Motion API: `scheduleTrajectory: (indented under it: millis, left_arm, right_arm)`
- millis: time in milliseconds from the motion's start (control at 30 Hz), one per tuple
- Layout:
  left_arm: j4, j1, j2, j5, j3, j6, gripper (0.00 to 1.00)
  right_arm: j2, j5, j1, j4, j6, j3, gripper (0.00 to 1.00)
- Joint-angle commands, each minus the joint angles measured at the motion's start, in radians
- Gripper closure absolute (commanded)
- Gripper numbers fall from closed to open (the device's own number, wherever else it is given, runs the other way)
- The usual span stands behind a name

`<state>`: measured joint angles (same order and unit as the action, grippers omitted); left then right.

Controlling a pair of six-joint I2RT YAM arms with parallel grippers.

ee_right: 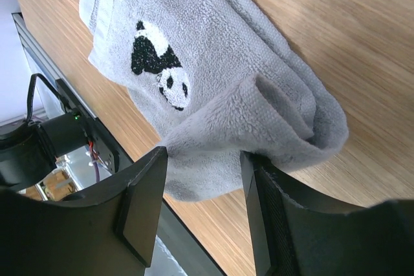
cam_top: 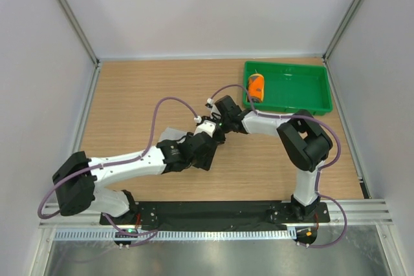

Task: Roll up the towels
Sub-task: Roll the towel

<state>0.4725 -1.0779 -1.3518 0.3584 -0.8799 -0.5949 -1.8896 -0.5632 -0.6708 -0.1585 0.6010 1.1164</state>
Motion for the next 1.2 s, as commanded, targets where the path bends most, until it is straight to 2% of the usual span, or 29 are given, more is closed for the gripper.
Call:
scheduleTrajectory:
  millis: [0,200,367,533,700,800,933,1167]
  left_arm:
    - [-0.106,-0.001,-0.027,0.043,0.013,0.040,0.35]
    - [-0.195,-0.001,-0.089,0.053,0.053,0.060,0.35]
    - [-0.206,-0.001,-0.139,0.067,0.058,0.061,0.36]
    - [-0.276,-0.001,-0.161,0.074,0.140,0.049,0.33]
    - [-0.296,-0.001,-0.168,0.082,0.188,0.008,0.34]
    - [-0.307,-0.001,-0.170,0.079,0.213,-0.009,0.40]
    - [-0.319,-0.001,-0.164,0.076,0.245,-0.022,0.57]
    - [-0.324,0.001,-0.170,0.070,0.268,-0.026,0.77]
  right_arm:
    - [-0.006,-0.003,-0.006,0.010,-0.006,0.045,0.44]
    - [-0.031,-0.015,-0.006,0.001,-0.009,0.059,0.44]
    - [-0.040,-0.020,-0.006,-0.010,-0.015,0.071,0.44]
    - [-0.049,-0.017,-0.004,-0.035,-0.027,0.091,0.44]
    - [-0.069,-0.023,-0.004,-0.053,-0.038,0.112,0.44]
    - [-0.091,-0.029,-0.001,-0.065,-0.044,0.134,0.44]
    - [-0.123,-0.044,0.011,-0.073,-0.046,0.174,0.44]
    - [-0.195,-0.058,0.050,-0.121,-0.070,0.269,0.44]
